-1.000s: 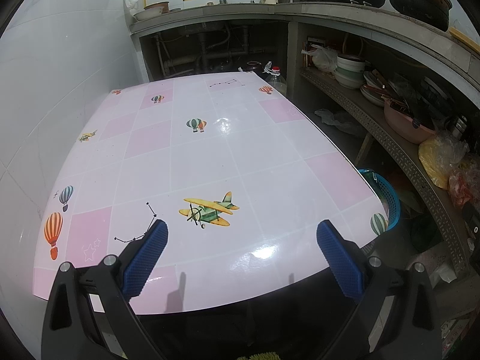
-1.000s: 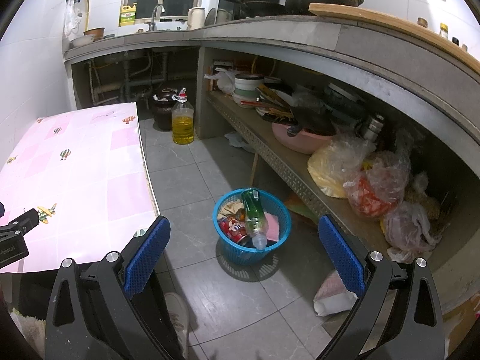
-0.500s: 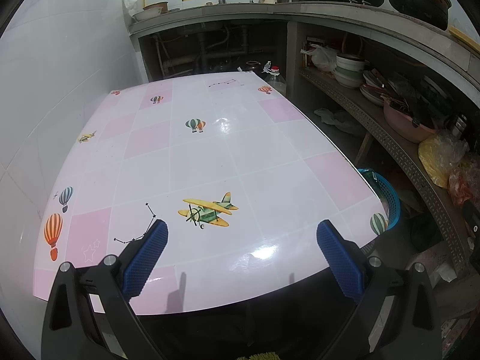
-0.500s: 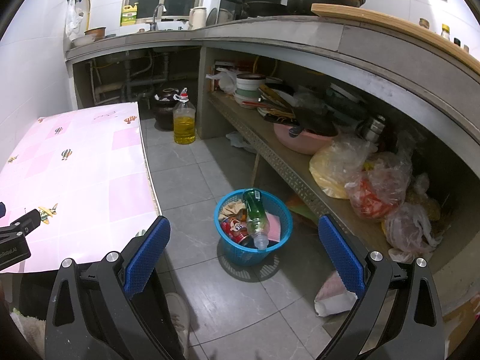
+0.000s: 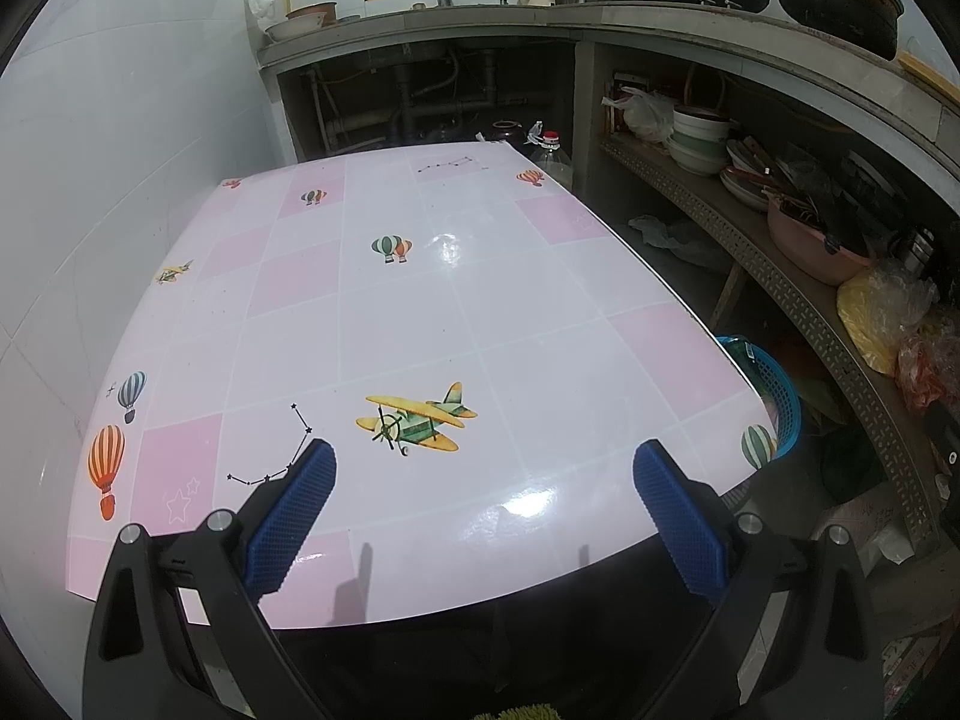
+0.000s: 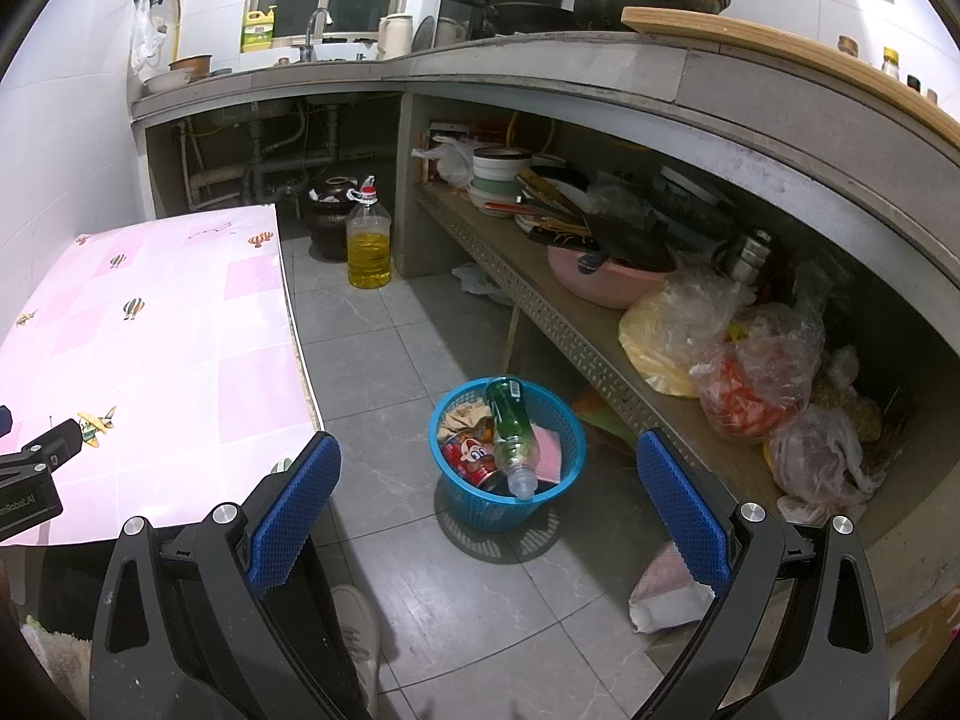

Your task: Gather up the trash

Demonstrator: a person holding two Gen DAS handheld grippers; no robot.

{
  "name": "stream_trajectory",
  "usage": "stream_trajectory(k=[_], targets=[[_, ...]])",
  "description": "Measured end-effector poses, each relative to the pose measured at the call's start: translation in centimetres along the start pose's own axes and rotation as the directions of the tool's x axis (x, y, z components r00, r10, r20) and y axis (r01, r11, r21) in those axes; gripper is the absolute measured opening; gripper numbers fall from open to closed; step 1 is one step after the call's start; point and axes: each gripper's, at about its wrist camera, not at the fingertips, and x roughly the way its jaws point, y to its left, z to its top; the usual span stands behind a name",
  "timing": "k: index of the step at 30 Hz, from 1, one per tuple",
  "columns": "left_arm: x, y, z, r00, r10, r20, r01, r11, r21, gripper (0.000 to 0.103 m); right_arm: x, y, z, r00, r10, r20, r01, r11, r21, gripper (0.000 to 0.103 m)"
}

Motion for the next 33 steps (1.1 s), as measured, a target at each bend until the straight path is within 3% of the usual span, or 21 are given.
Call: stream_trajectory(k=[33], targets=[[0.19,0.33,-0.11,1.000,-0.002,-0.006,0.002,1.000,0.003,0.097,-0.02,0.25,0.06,1.000,-0.001,-0.001,0.001,1.000,-0.003,0.095]])
